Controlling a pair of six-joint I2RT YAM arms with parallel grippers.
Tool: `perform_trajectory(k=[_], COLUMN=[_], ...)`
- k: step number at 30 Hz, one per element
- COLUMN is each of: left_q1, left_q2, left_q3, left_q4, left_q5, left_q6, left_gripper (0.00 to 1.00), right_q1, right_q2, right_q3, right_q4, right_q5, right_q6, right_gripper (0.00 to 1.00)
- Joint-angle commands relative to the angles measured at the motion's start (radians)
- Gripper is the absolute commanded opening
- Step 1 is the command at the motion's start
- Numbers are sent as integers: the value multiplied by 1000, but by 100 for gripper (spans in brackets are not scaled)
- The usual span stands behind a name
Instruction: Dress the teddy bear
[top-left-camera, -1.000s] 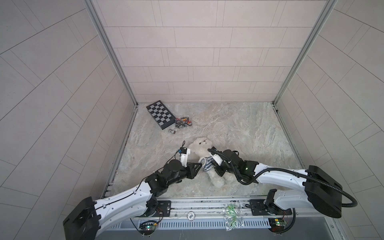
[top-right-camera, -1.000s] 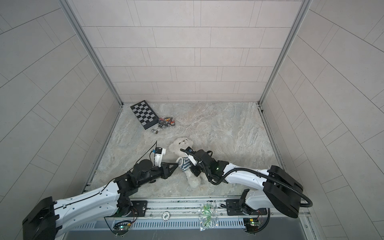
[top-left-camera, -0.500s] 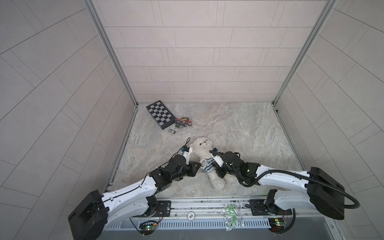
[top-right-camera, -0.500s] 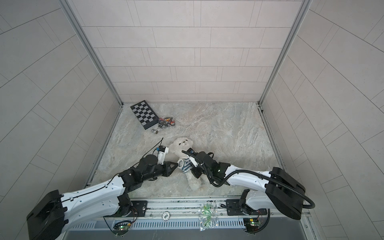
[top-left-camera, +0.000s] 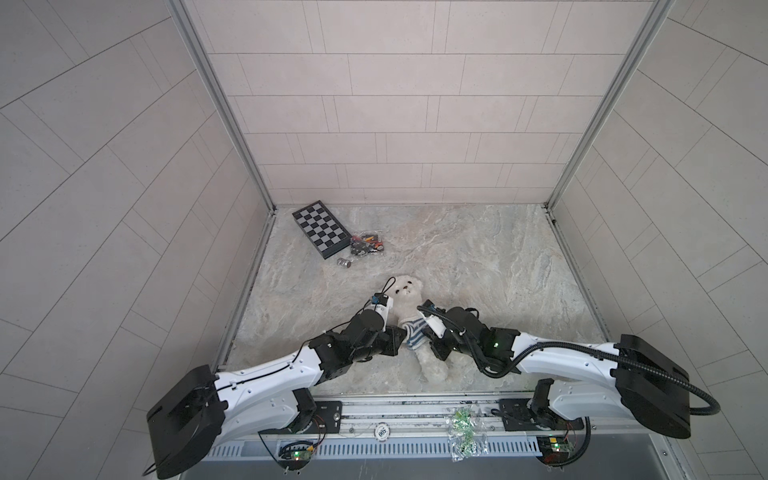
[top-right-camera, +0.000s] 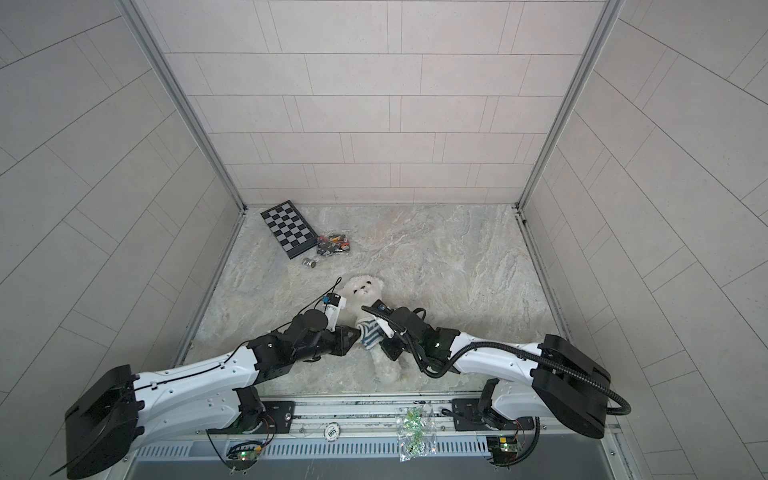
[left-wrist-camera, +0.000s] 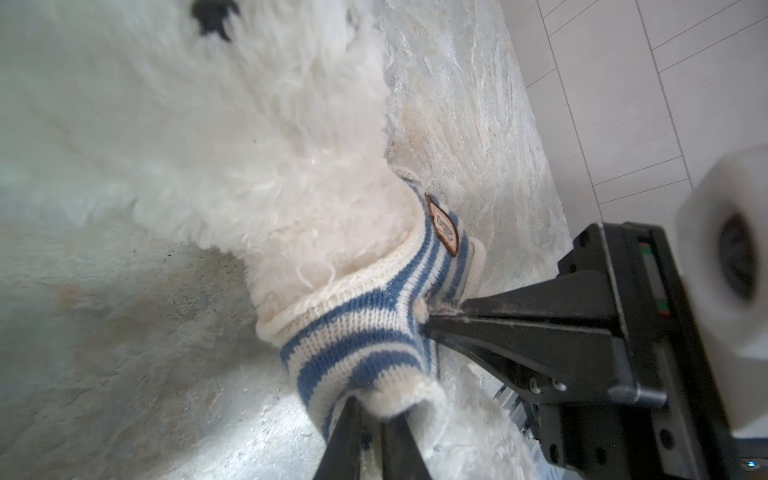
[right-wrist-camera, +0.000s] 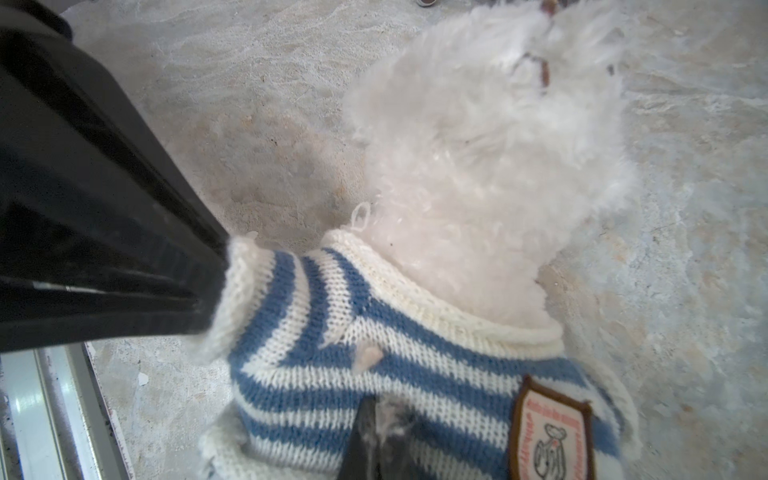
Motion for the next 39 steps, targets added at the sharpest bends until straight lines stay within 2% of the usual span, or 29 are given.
perform_trajectory(k=[1,7,11,27,33,39], left_q1=[-32,-75,-82,-61,-21,6], left_q2=[-41,-102,-106,20,25,71], left_q3=[36,25,33,41,17,14], left_q4=[-99,-161,-158,-11,34,87], left_q5=[-94,-157,-149,-107,-104,-73], left_q6=[27,7,6,-45,-83,-98], left_gripper=[15,12,8,5,20,22], right_q1=[8,8,11,20,23,25], right_q2=[-14,-9,-11,-28,-37,-43], right_q3=[-21,-22,-20,-40,-50,-56], right_q4=[-26,-19,-14,14,26,30], right_q5=[23,23,20,21,18,16], right_q6=[11,10,11,20,24,15], right_gripper=[0,0,0,0,0,0])
